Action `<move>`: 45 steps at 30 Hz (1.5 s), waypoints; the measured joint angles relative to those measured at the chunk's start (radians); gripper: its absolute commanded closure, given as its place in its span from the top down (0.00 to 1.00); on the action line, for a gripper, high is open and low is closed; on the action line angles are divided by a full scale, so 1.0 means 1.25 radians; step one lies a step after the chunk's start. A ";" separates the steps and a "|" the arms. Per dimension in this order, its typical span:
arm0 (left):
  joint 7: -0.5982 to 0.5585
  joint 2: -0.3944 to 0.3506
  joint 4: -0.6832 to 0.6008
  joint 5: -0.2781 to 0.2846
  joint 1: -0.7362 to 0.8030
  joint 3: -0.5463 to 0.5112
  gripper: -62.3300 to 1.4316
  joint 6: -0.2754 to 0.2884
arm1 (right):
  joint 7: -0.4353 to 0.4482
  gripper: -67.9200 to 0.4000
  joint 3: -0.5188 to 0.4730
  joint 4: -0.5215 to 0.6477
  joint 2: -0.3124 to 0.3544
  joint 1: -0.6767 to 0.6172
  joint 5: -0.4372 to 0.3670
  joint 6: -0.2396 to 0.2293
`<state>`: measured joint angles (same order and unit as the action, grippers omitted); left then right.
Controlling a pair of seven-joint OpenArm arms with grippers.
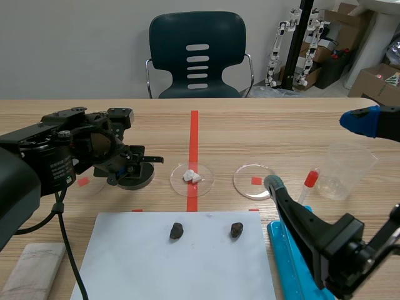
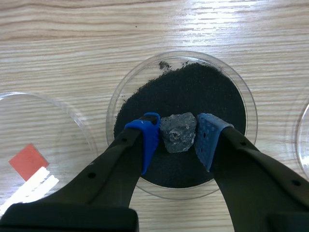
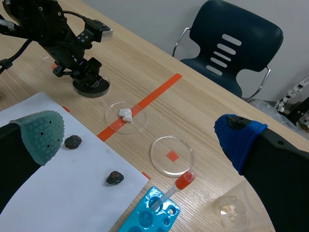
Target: Lower the mineral onto the iron filings and hold still
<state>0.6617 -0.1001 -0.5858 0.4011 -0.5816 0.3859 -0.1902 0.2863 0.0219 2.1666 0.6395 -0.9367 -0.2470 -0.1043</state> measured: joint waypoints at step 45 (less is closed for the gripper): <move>-0.284 -0.231 -0.806 -0.039 0.413 0.000 0.24 0.006 | 0.000 1.00 0.000 0.000 0.000 0.000 0.000 -0.003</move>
<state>0.3069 -0.3893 -1.5929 0.3523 -0.0650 0.3859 -0.1822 0.2863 0.0219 2.1666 0.6395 -0.9371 -0.2470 -0.1081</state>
